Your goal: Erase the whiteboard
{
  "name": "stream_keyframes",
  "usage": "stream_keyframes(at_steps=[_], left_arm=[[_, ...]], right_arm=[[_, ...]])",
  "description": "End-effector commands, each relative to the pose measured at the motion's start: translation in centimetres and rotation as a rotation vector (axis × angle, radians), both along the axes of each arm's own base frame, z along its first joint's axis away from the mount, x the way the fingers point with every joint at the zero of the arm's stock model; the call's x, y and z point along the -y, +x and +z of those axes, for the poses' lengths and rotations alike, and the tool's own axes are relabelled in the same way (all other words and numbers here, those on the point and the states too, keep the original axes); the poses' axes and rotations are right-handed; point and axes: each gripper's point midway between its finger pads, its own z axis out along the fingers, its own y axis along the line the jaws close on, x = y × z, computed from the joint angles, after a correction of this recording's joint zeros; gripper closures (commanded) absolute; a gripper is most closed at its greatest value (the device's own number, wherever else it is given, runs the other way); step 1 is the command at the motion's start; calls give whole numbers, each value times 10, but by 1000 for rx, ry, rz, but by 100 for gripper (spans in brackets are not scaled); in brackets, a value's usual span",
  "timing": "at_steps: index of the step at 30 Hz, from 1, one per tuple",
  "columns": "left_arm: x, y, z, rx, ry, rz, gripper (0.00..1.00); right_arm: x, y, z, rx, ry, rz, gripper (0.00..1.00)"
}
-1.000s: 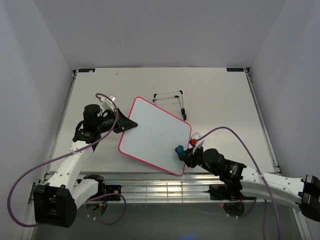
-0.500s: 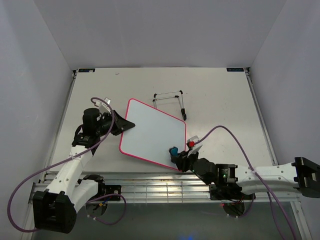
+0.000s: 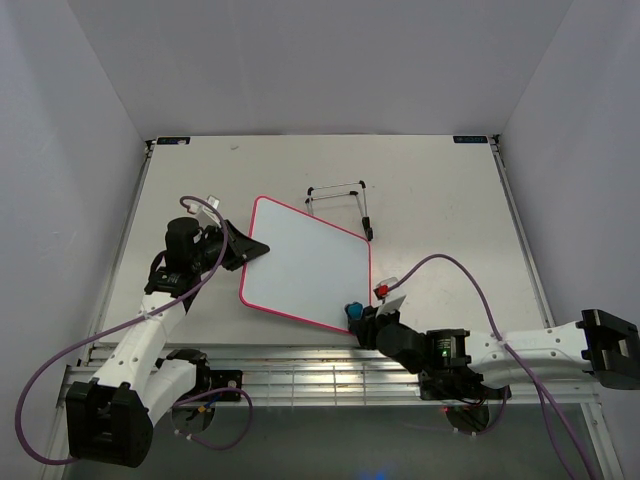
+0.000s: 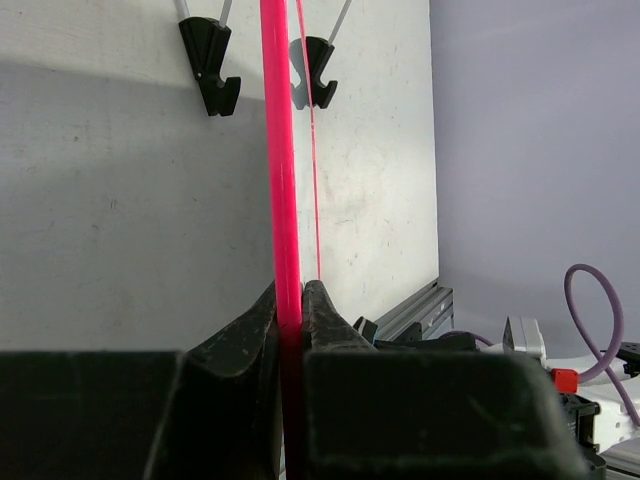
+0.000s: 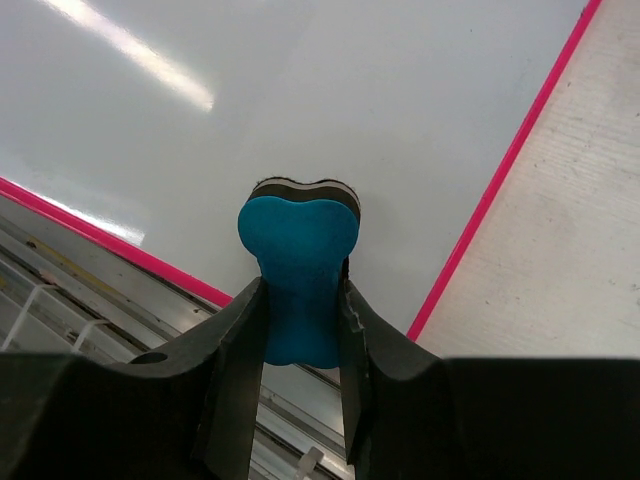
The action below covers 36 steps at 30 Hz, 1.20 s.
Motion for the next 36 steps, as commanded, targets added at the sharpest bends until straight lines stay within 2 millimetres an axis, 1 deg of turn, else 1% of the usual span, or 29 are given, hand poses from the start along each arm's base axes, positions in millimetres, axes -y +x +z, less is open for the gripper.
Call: stream_keyframes(at_steps=[1,4,5,7,11,12,13,15,19,20,21,23,24,25,29,33,36], left_arm=[[-5,9,16,117,27,18,100],[-4,9,16,119,27,16,100],[-4,9,17,119,26,15,100],[-4,9,17,120,25,15,100],[-4,8,19,122,19,15,100],[-4,7,19,123,18,13,100],[-4,7,19,124,15,15,100],[-3,7,20,124,12,11,100],[-3,6,19,121,10,10,100],[-3,6,19,121,10,12,100],[-3,6,19,119,8,13,100],[-2,5,18,119,7,10,100],[-3,5,18,119,5,12,100],[-3,5,17,118,6,12,100],[-3,4,16,117,6,11,100],[-2,4,15,118,3,9,100],[-1,4,15,121,-3,2,100]], right_arm=[[10,3,-9,-20,1,-71,83],[15,4,-13,-31,-14,-96,83],[24,4,-20,-35,-60,-106,84],[29,4,-22,-41,-67,-127,84],[28,2,-23,-43,-60,-120,84],[23,2,-19,-40,-40,-113,85],[20,2,-19,-32,-49,-104,85],[11,3,-11,-23,-35,-93,85],[-15,2,6,-3,4,-56,85],[-19,1,7,5,-9,-42,86],[-26,-1,13,4,6,-31,86],[-34,-3,16,10,8,-13,86],[-40,-5,21,9,20,-4,86],[-42,-6,20,8,13,2,86],[-53,-13,30,10,37,32,86],[-56,-14,37,7,61,35,86],[-55,-12,47,14,90,21,87]])
